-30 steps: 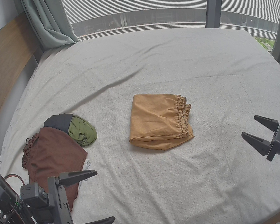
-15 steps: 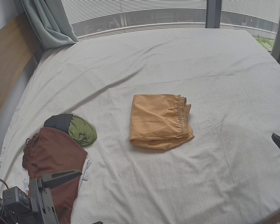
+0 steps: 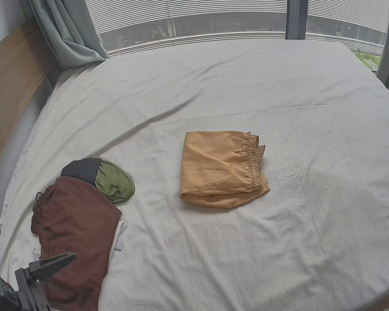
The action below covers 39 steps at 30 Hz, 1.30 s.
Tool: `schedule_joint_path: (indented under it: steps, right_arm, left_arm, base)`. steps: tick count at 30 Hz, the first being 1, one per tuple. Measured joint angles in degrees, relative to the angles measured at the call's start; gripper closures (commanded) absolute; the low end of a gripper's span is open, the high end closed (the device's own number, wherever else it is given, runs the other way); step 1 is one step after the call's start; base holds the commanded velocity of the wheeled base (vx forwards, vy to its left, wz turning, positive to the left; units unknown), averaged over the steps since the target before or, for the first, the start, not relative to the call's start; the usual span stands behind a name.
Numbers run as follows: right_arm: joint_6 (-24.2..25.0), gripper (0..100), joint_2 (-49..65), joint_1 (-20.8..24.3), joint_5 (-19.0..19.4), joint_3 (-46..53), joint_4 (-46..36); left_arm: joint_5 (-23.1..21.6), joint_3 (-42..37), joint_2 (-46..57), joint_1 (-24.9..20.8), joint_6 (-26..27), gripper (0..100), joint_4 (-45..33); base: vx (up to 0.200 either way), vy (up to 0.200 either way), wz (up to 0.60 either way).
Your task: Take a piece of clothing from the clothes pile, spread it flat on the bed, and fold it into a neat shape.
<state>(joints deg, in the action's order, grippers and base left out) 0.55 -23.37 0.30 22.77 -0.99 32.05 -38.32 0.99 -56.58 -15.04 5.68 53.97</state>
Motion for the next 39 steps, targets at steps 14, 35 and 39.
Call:
schedule_joint_path:
  steps: [14, 35, 39]
  right_arm:
    - [-0.30, 0, 20.37, -0.01, -8.59, -0.02, -23.03]
    - [-5.56, 0, 22.74, 0.00, -16.18, -0.02, -28.22]
    - [-5.90, 0, 22.74, 0.05, -17.42, -0.02, -28.33]
  left_arm:
    - [3.61, 0.00, 31.24, 2.54, -0.29, 0, -32.73]
    - [31.78, 0.02, 55.06, 15.26, -3.36, 0, -50.30]
    - [38.22, 0.02, 55.56, 15.31, -3.94, 0, -54.13]
  base:
    - [0.000, 0.000, 0.00]
    - [0.000, 0.000, 0.00]
    - [0.000, 0.000, 0.00]
